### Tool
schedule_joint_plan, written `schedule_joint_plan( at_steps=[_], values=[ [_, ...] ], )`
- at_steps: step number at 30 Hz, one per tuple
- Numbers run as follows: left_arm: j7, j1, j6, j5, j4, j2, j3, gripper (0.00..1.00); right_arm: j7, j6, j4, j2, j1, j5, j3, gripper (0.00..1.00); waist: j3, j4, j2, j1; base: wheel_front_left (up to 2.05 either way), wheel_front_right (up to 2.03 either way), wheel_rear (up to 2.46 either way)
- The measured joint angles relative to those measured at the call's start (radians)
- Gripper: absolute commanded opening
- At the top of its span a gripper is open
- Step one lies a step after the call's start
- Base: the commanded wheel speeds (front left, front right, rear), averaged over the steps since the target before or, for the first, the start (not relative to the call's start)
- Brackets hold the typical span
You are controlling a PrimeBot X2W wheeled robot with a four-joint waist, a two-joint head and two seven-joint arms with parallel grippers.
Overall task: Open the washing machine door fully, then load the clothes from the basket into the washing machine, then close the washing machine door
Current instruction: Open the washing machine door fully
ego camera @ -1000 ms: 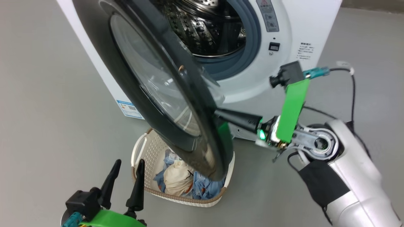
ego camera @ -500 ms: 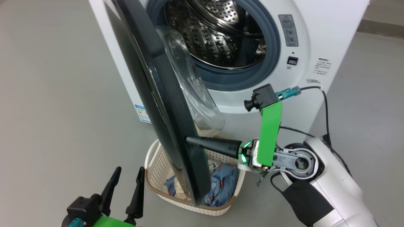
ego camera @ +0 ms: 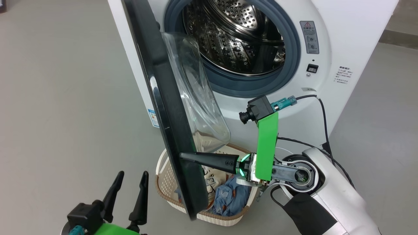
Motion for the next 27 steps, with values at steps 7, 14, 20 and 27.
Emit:
schedule_joint_plan(
  at_steps=[7,14,20,27],
  values=[
    [0.0,0.0,0.0,-0.007,0.005,0.011,-0.013,1.0,-0.035,0.0,0.004,0.008,0.001,0.0,-0.023,0.0,-0.012,-0.015,0.0,0.0,0.0,0.0,0.0],
    [0.0,0.0,0.0,-0.023,0.008,0.036,-0.009,1.0,-0.079,0.0,0.008,-0.014,0.049,-0.011,-0.074,0.4,-0.021,-0.056,0.0,0.0,0.0,0.0,0.0],
    [0.0,0.0,0.0,-0.04,0.017,0.056,0.014,1.0,-0.142,0.0,0.016,-0.039,0.111,-0.021,-0.125,1.0,-0.027,-0.1,0.0,0.0,0.0,0.0,0.0],
    [0.0,0.01,0.0,-0.044,0.012,0.067,0.053,1.0,-0.217,0.0,0.016,-0.073,0.198,-0.043,-0.163,1.0,-0.033,-0.15,0.0,0.0,0.0,0.0,0.0]
  ],
)
